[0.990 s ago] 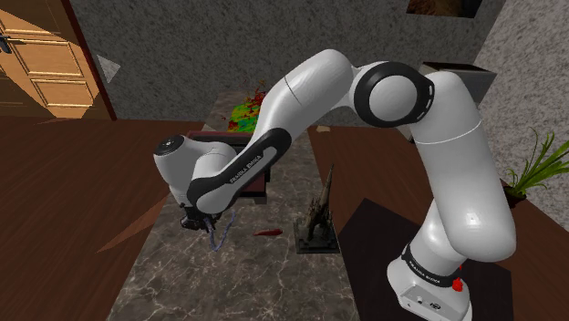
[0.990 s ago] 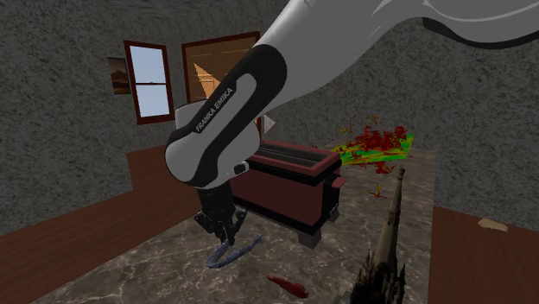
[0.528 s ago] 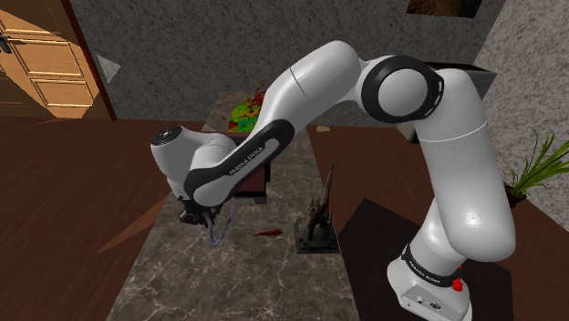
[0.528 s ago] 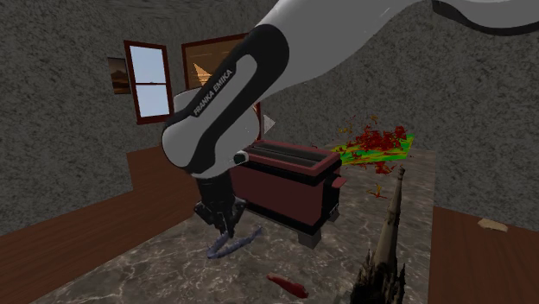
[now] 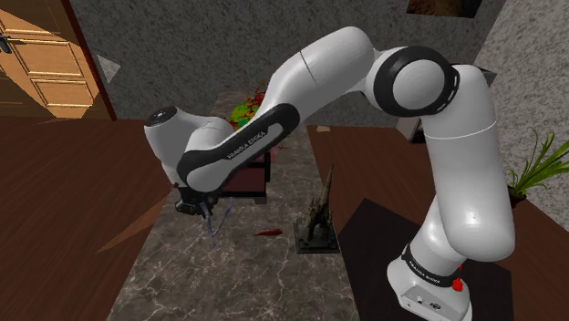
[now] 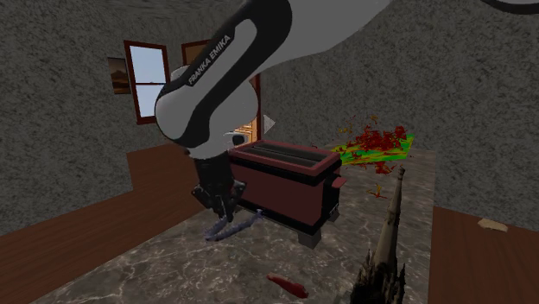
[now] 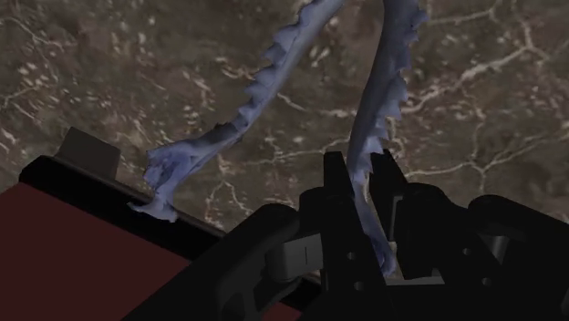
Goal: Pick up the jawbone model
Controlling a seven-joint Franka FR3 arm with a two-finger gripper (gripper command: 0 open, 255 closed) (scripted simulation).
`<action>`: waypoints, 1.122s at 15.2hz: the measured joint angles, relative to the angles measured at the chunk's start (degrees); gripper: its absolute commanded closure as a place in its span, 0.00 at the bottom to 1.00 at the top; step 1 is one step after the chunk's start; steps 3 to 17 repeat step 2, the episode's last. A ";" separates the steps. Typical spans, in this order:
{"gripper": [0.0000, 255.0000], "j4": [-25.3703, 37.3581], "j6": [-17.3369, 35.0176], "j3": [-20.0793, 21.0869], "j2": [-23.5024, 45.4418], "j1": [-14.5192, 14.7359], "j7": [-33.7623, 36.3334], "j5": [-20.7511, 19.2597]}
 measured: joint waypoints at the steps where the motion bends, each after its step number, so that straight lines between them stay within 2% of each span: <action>1: 1.00 0.08 -0.53 0.15 -0.50 -0.11 -0.21 0.26; 17: 1.00 0.18 -0.83 0.22 -0.72 -0.14 -0.29 0.38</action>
